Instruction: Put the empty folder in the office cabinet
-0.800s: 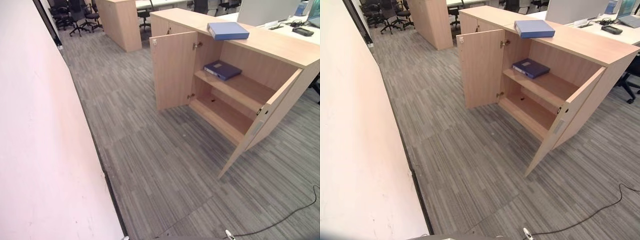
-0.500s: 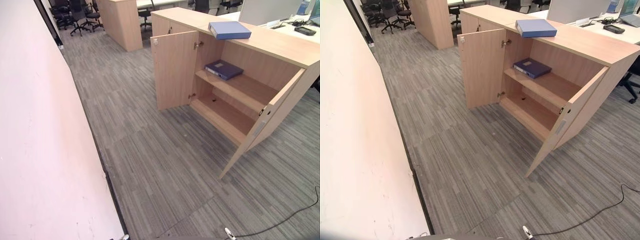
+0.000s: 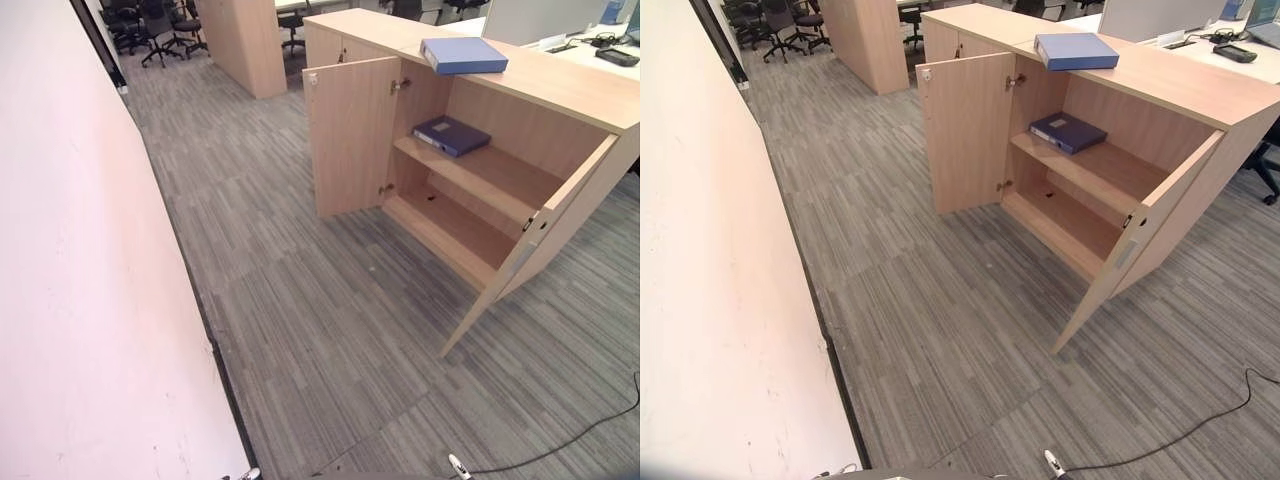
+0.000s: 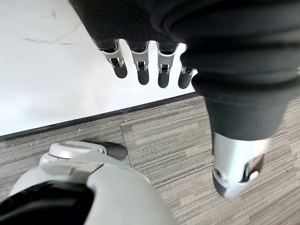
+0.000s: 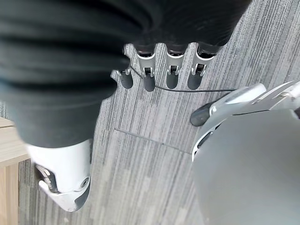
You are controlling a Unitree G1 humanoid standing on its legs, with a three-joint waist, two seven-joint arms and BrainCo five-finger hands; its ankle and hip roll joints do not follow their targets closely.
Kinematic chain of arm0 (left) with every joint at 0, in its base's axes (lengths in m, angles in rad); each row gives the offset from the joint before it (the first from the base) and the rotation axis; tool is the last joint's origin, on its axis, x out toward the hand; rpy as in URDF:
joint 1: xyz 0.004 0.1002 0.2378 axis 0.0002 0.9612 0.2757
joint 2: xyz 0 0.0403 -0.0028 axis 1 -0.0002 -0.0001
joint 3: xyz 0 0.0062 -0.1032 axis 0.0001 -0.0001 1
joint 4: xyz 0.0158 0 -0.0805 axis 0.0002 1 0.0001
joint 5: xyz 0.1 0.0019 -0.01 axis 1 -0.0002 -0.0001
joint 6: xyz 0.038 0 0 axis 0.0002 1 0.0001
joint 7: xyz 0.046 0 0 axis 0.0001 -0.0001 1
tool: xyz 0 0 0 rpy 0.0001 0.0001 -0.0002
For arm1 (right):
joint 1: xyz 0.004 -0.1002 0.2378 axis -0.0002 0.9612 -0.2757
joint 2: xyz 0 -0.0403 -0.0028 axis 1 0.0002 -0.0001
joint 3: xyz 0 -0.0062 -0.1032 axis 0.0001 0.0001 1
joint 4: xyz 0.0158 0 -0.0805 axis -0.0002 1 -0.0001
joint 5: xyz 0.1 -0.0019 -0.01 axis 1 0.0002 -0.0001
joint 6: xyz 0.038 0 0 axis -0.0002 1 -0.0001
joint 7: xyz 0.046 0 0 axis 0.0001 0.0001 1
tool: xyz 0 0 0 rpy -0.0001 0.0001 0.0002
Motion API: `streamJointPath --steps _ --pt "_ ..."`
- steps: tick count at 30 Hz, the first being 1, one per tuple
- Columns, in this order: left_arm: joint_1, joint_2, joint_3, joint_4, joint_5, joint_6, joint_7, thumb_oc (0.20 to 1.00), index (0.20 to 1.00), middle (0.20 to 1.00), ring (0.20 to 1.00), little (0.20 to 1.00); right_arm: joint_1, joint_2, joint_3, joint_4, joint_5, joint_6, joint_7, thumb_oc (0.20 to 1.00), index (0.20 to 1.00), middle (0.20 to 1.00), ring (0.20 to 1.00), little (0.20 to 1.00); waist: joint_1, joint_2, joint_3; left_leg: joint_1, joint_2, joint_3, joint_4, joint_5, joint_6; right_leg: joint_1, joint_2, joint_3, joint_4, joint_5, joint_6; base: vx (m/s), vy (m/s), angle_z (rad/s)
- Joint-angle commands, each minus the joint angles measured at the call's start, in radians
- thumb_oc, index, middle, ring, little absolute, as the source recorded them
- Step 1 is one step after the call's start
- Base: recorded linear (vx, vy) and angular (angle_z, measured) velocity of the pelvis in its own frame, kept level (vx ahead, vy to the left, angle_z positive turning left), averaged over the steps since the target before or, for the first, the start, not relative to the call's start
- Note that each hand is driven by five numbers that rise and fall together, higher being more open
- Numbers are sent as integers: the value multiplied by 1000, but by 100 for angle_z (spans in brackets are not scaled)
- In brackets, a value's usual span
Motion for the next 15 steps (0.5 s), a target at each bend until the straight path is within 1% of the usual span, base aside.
streamJointPath --steps 1,7,10,12,13,15 --pt "-59 4 21 34 33 -33 39 1000 1000 1000 1000 1000 -50 11 6 39 -22 -36 -19 1000 1000 1000 1000 1000 13 -33 -2 8 -17 25 -34 -44 -34 6 -88 -17 -126 142 133 0 0 0" --pt "-59 -3 30 44 2 -29 29 1000 1000 1000 1000 1000 -54 9 9 46 -41 -31 -20 1000 1000 1000 1000 1000 18 -31 6 1 -23 29 -34 -42 -30 0 -99 -23 -126 153 140 -8 21 -1" --pt "-58 -8 24 52 -24 -20 -15 1000 1000 1000 1000 1000 -61 -2 12 45 -63 -22 -8 1000 1000 1000 1000 1000 17 -24 13 -9 -36 28 -34 -42 -20 -9 -120 -22 -126 166 150 -32 83 -3" --pt "-58 -8 23 51 -28 -21 -19 1000 1000 1000 1000 1000 -62 -4 12 43 -65 -20 -5 1000 1000 1000 1000 1000 18 -22 14 -10 -40 28 -34 -42 -18 -11 -126 -22 -126 171 152 -12 67 -1" --pt "-57 -9 24 51 -29 -20 -27 1000 1000 1000 1000 1000 -66 -7 9 40 -68 -18 -1 1000 1000 1000 1000 1000 17 -18 18 -12 -49 25 -34 -45 -11 -12 -141 -23 -126 177 159 -24 119 0" --pt "-61 -9 27 55 -34 -21 -28 1000 1000 1000 1000 1000 -70 -14 0 32 -80 -14 5 1000 1000 1000 1000 1000 20 -6 35 -9 -75 13 -34 -54 8 -50 -201 -30 -40 191 168 -45 190 0"
